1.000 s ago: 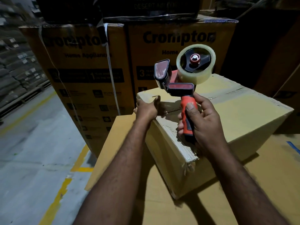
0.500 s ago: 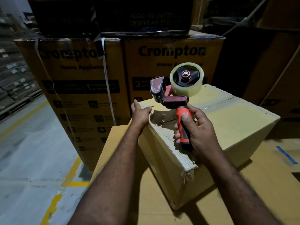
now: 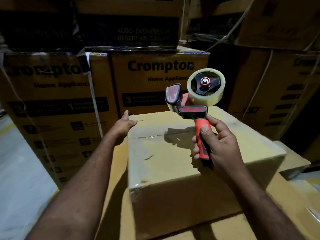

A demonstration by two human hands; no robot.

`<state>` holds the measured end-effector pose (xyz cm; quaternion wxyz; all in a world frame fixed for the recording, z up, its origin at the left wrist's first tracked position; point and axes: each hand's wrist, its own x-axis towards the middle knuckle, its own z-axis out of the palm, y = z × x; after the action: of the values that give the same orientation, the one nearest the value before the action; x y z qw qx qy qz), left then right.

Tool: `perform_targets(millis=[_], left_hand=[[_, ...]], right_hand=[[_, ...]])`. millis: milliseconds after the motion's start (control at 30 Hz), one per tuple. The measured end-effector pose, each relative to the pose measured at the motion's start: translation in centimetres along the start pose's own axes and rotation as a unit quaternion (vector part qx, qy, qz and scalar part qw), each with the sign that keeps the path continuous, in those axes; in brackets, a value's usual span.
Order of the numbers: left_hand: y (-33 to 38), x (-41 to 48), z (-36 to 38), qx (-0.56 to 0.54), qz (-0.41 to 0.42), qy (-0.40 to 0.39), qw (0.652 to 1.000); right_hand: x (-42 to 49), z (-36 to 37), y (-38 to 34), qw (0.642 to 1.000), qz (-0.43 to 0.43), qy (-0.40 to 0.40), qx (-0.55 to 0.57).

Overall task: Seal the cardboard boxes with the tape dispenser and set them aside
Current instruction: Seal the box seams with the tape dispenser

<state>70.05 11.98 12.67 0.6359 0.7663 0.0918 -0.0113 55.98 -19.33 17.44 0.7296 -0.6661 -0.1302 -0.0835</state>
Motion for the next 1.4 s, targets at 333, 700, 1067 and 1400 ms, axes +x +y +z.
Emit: perform_targets(millis=[333, 700, 1067, 1400], left_hand=[[4.7, -1.3, 2.1, 0.51, 0.04, 0.039, 0.858], [17.0, -10.1, 15.4, -0.05, -0.041, -0.35, 0.935], [20.3, -10.4, 30.5, -0.115, -0.091, -0.338, 0.93], [21.3, -6.3, 33.7, 0.041, -0.049, -0.29, 0.955]], right_hand=[[-2.7, -0.8, 0.5, 0.996, -0.023, 0.085, -0.031], [-6.6, -6.2, -2.0, 0.926, -0.099, 0.199, -0.305], [-6.6, -18.0, -4.5, 0.888, -0.107, 0.272, -0.356], [-4.6, -23.2, -3.0, 0.892, -0.118, 0.227, -0.372]])
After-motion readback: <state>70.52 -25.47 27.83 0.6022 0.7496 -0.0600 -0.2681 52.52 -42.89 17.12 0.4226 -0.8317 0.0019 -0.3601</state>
